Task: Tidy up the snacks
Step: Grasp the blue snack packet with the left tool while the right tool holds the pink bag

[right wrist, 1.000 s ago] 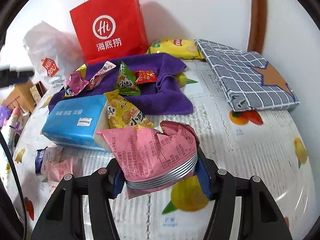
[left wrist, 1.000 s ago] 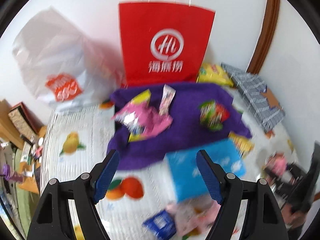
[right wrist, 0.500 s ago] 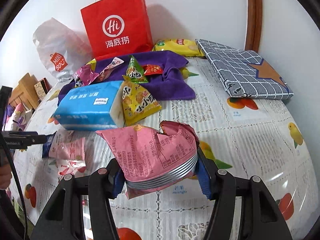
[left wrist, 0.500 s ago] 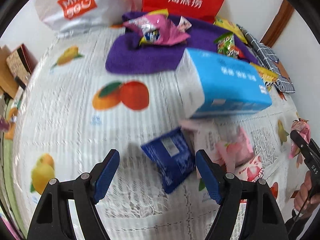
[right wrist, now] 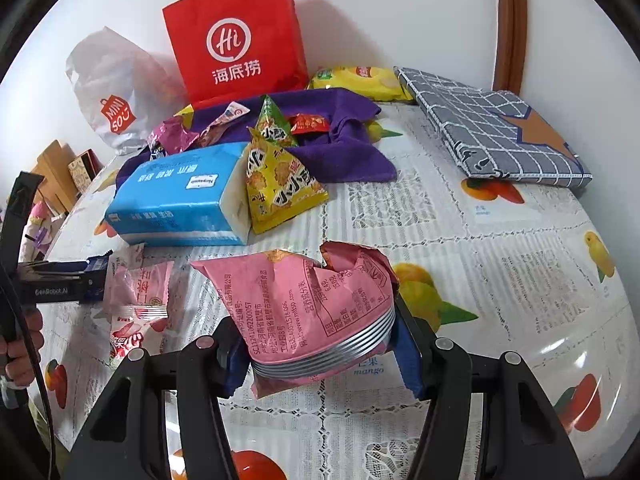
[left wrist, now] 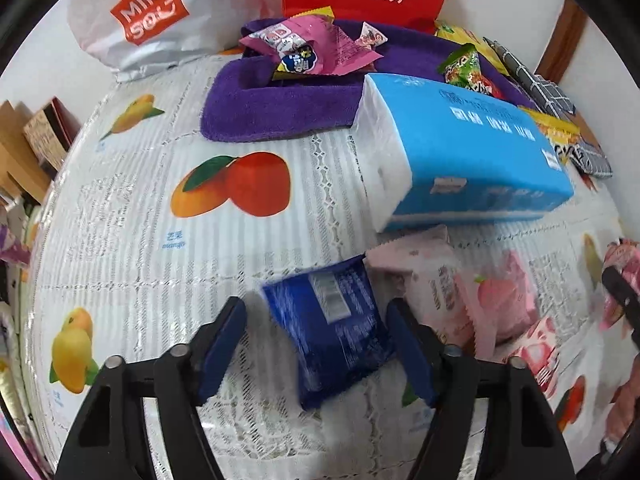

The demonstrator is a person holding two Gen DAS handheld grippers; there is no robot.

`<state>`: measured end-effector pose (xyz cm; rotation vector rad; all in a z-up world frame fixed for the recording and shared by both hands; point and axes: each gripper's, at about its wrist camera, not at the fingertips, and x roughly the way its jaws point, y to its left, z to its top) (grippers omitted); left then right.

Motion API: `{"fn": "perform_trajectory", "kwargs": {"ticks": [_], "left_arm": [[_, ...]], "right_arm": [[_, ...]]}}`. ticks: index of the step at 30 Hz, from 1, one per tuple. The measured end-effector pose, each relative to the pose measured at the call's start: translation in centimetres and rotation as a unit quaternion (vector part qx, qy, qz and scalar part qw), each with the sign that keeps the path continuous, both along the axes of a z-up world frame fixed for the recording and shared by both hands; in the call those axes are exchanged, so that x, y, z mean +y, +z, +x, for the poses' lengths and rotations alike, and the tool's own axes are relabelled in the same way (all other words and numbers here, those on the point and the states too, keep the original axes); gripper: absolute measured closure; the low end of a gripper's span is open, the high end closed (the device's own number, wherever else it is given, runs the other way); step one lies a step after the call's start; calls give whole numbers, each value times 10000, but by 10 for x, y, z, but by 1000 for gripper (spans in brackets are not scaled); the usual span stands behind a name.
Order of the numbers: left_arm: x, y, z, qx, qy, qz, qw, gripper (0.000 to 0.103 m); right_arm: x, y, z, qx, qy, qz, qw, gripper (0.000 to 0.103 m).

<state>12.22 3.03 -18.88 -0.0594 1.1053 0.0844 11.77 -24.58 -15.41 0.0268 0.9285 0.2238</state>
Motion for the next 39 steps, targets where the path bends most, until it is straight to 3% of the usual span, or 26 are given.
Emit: {"fn": "perform_trajectory", "kwargs": {"ticks": [3,10,18,25,30,39], "left_arm": [[7,2,-7,-213,64,39,9997,56],[10,0,-6,-535,-163,141,9983,54],[10,-5,-19,-1131,-104,176,9934,53],[11,-6,-20,-1169,-117,99,9930,53],[9,-6,-20,-1161,-163,75,9931,50],[6,-7,-18,-1133,-217,88,9933,42]], "right_arm": [[3,-3,1,19,75,-35,10000,43],[21,-15,15,68,235,-123,9996,43],[30,-24,20,-49,269,35,9996,43],[34,-31,23,-2,252,-111,9996,43],[43,-32,22,-55,335,-412,9986,43],[43,-32,23,-19,371,-447,9983,40]]}}
